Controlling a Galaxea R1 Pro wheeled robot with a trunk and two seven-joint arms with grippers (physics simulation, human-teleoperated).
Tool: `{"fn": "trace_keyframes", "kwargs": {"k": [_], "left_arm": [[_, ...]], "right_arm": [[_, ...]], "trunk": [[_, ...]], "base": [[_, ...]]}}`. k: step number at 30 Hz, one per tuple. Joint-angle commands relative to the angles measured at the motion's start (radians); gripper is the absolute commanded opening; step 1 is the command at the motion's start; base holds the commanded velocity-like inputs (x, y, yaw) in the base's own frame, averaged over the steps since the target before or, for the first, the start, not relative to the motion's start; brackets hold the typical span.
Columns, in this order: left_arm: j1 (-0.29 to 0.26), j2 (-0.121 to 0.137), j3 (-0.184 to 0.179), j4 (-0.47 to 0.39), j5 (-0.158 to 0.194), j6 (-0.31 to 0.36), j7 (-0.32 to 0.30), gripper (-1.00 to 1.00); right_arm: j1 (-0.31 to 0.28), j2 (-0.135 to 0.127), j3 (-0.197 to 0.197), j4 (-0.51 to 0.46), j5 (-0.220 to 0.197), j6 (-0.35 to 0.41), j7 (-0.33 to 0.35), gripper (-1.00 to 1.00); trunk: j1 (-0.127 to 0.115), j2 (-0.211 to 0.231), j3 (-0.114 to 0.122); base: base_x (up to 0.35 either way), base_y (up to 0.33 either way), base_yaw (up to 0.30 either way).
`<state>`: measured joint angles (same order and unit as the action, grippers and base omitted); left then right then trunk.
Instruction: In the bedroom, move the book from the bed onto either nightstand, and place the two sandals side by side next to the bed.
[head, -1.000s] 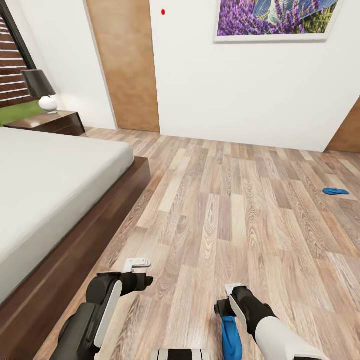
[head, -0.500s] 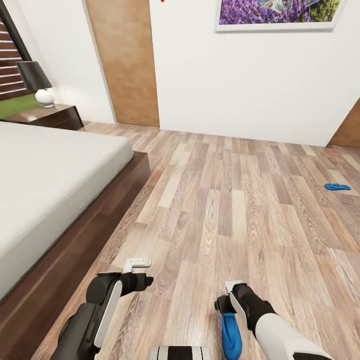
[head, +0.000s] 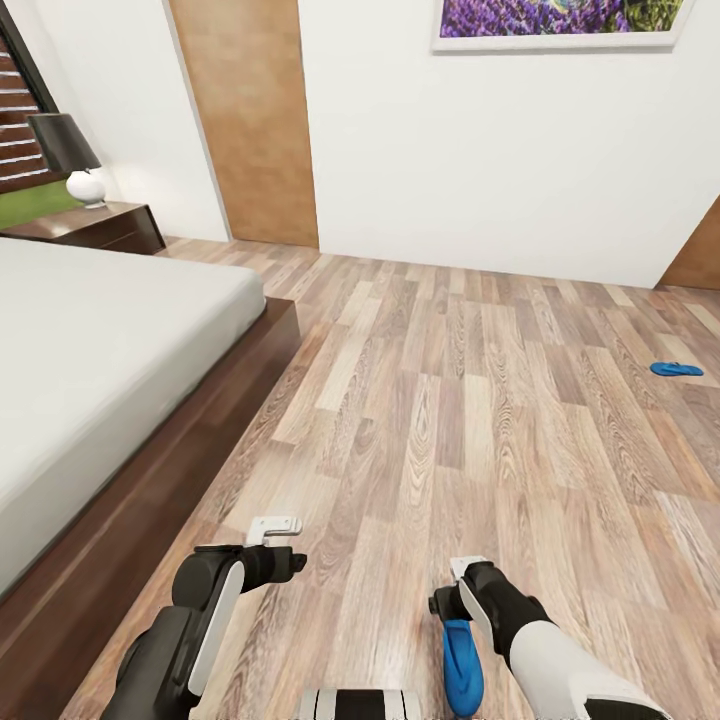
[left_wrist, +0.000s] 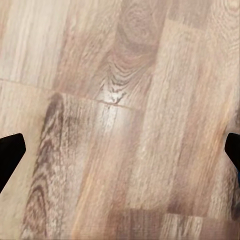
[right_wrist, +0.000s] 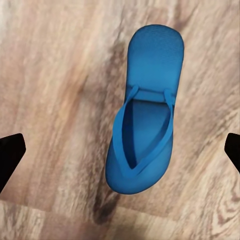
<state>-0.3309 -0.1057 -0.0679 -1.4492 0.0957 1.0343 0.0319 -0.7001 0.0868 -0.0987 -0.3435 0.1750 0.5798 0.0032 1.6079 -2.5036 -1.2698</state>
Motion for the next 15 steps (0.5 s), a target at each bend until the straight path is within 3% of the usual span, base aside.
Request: {"fn": "trace_keyframes", "kwargs": {"k": [1, 4, 15], "left_arm": [[0.000, 0.000, 0.000, -0.001, 0.007, 0.004, 0.003, 1.00], [0.000, 0.000, 0.000, -0.001, 0.007, 0.004, 0.003, 1.00], [0.000, 0.000, 0.000, 0.001, 0.006, 0.004, 0.003, 1.00]], "right_arm": [[-0.002, 0.001, -0.008, -0.001, 0.008, 0.005, 0.000, 1.00], [-0.004, 0.001, -0.008, 0.001, 0.008, 0.005, 0.000, 1.00], [-0.007, -0.001, -0.010, 0.010, 0.008, 0.006, -0.002, 1.00]], "trunk": [[0.000, -0.001, -0.005], [0.002, -0.001, -0.016], [0.002, -0.001, -0.016]], "base": [[0.000, 0.000, 0.000], [0.000, 0.000, 0.000], [0.000, 0.000, 0.000]]}}
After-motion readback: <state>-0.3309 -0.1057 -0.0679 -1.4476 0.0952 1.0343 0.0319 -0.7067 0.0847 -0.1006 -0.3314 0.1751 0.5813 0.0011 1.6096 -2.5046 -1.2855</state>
